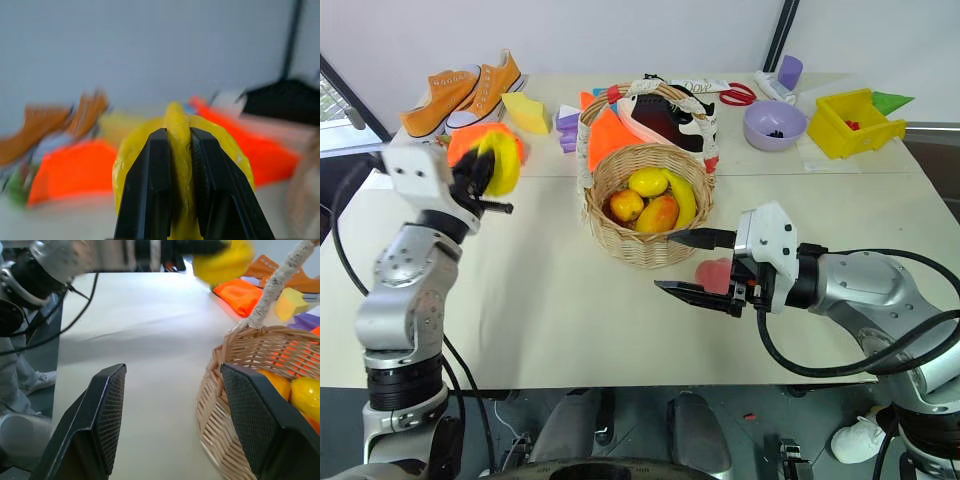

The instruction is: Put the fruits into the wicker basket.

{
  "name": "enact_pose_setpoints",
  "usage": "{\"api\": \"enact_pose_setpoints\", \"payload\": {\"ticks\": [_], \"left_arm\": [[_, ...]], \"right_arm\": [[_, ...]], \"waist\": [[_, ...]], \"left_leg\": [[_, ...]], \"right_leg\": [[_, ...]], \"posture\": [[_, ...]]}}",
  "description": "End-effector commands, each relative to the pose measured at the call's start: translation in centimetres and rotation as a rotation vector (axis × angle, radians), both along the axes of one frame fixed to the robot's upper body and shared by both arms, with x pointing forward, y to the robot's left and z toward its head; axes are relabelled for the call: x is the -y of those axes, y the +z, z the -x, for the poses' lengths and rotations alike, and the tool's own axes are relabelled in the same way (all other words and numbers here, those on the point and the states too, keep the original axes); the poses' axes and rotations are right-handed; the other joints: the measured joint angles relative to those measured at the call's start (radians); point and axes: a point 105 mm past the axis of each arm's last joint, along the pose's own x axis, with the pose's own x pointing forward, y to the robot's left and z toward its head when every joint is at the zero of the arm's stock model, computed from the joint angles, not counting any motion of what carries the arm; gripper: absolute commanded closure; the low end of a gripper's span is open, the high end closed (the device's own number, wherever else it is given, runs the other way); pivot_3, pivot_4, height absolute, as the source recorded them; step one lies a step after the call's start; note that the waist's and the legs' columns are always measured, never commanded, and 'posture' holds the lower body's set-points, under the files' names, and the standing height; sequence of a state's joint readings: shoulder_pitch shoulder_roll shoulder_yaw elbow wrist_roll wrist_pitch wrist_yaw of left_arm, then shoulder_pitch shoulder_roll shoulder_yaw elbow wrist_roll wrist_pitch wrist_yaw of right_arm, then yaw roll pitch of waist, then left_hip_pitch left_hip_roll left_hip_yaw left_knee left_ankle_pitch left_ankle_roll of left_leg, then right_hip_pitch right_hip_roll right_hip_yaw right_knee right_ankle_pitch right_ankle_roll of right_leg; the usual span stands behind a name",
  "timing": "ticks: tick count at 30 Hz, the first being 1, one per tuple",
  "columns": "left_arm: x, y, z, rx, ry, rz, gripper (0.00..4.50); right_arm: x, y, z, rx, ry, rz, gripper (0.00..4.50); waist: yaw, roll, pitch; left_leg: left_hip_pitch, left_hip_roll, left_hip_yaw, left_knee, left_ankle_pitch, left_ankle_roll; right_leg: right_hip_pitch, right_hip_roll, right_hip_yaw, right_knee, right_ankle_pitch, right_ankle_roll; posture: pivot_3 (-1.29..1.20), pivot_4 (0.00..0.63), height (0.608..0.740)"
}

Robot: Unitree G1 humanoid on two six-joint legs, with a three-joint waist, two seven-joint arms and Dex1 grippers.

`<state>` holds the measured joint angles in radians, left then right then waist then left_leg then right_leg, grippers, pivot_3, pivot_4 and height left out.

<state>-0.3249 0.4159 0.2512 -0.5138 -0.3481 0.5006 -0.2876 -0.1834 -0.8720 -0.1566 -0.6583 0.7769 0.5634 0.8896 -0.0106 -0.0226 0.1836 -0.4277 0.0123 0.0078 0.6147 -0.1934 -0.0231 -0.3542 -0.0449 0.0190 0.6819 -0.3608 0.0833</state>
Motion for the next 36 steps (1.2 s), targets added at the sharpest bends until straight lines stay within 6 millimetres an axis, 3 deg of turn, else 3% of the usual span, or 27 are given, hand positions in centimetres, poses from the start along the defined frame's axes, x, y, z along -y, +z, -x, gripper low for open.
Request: {"api": "enact_pose_setpoints", "payload": {"ticks": [1, 5, 9, 13, 17, 22, 23, 24, 26, 28, 30, 34, 36], "left_arm": [[2.0, 0.9, 2.8, -0.025, -0.240, -0.091, 4.40], [3.3, 0.2, 4.8, -0.154, -0.417, -0.168, 4.40], [6.8, 1.4, 4.8, -0.124, -0.538, -0.180, 4.40], [9.8, 1.5, 3.2, -0.106, -0.539, -0.198, 4.40], [12.7, -0.3, 0.8, -0.126, -0.522, -0.287, 4.40], [13.9, -1.3, -1.8, -0.139, -0.507, -0.282, 4.40], [14.0, -1.2, -1.9, -0.124, -0.511, -0.282, 3.35], [14.0, -0.9, -2.1, -0.119, -0.512, -0.265, 3.05], [14.0, -0.1, -1.6, -0.095, -0.556, -0.235, 2.00], [13.5, 0.4, -0.9, -0.102, -0.612, -0.179, 0.98], [12.7, 0.4, -0.1, -0.108, -0.654, -0.168, 0.97], [11.0, 0.2, 1.0, -0.125, -0.693, -0.165, 0.97], [9.4, -0.5, 2.9, -0.162, -0.761, -0.209, 0.97]], "right_arm": [[1.3, 1.0, -0.4, 0.051, -0.037, 0.026, 1.36], [1.9, 1.1, -0.7, 0.058, -0.054, 0.041, 1.36], [1.8, 1.3, -0.8, 0.067, -0.056, 0.039, 1.36], [1.6, 1.4, -0.8, 0.072, -0.060, 0.036, 1.36], [1.7, 1.2, -0.8, 0.057, -0.088, 0.032, 1.36], [2.2, 0.5, -0.8, 0.020, -0.139, 0.034, 1.36], [2.3, 0.4, -0.7, 0.014, -0.148, 0.035, 1.36], [2.5, 0.1, -0.8, 0.002, -0.162, 0.039, 1.36], [3.2, -0.6, -1.0, -0.057, -0.204, 0.035, 1.36], [3.8, -1.2, -1.2, -0.098, -0.244, 0.030, 0.81], [4.0, -1.5, -1.2, -0.113, -0.255, 0.029, 0.03], [4.0, -2.5, -1.0, -0.110, -0.259, 0.068, 0.03], [4.4, -3.9, -1.2, -0.111, -0.270, 0.118, 0.03]], "waist": [[-0.003, 0.000, 0.000], [-0.005, 0.000, 0.000], [0.009, 0.000, 0.000], [0.017, 0.000, 0.000], [0.016, 0.000, 0.000], [0.016, 0.000, 0.000], [0.015, 0.000, 0.000], [0.016, 0.000, 0.000], [0.018, 0.000, 0.000], [0.018, 0.000, 0.000], [0.014, 0.000, 0.000], [0.009, 0.000, 0.000], [0.000, 0.000, 0.000]], "left_leg": [[0.000, 0.000, 0.000, 0.000, 0.000, 0.000], [0.001, 0.001, 0.000, 0.000, 0.000, 0.000], [0.000, 0.000, 0.000, 0.001, 0.000, 0.000], [0.000, -0.001, 0.000, 0.002, 0.000, 0.001], [0.000, -0.001, -0.001, 0.001, 0.000, 0.001], [0.000, -0.001, -0.001, 0.001, 0.000, 0.001], [0.000, -0.001, 0.000, 0.001, 0.000, 0.001], [0.000, -0.001, 0.000, 0.001, 0.000, 0.001], [0.000, -0.001, -0.001, 0.001, 0.000, 0.001], [-0.001, -0.001, 0.000, 0.001, 0.000, 0.001], [-0.001, -0.001, 0.000, 0.001, 0.000, 0.001], [0.000, 0.000, 0.000, 0.000, 0.000, 0.000], [0.000, 0.000, 0.000, 0.001, 0.000, 0.000]], "right_leg": [[0.000, 0.000, 0.000, 0.000, 0.000, 0.000], [0.000, 0.001, 0.000, 0.001, 0.000, 0.000], [0.001, 0.000, 0.000, 0.000, 0.000, 0.000], [0.002, 0.000, 0.000, -0.001, 0.001, 0.001], [0.001, 0.001, 0.001, -0.001, 0.001, 0.002], [0.001, 0.001, 0.001, -0.001, 0.001, 0.002], [0.001, 0.001, 0.001, -0.001, 0.001, 0.002], [0.001, 0.001, 0.001, -0.001, 0.001, 0.002], [0.000, 0.001, 0.001, -0.001, 0.001, 0.002], [0.001, 0.001, 0.001, -0.001, 0.001, 0.002], [0.000, 0.001, 0.001, -0.001, 0.001, 0.002], [0.001, 0.001, 0.001, -0.001, 0.001, 0.001], [0.001, 0.001, 0.001, -0.001, 0.001, 0.002]], "posture": [[0.00, 0.150, 0.733], [0.00, 0.150, 0.733], [0.00, 0.150, 0.733], [0.00, 0.150, 0.733], [0.00, 0.150, 0.733], [0.00, 0.150, 0.733], [0.00, 0.150, 0.733], [0.00, 0.150, 0.733], [0.00, 0.150, 0.733], [0.00, 0.150, 0.733], [0.00, 0.150, 0.733], [0.00, 0.150, 0.733], [0.00, 0.150, 0.733]]}}
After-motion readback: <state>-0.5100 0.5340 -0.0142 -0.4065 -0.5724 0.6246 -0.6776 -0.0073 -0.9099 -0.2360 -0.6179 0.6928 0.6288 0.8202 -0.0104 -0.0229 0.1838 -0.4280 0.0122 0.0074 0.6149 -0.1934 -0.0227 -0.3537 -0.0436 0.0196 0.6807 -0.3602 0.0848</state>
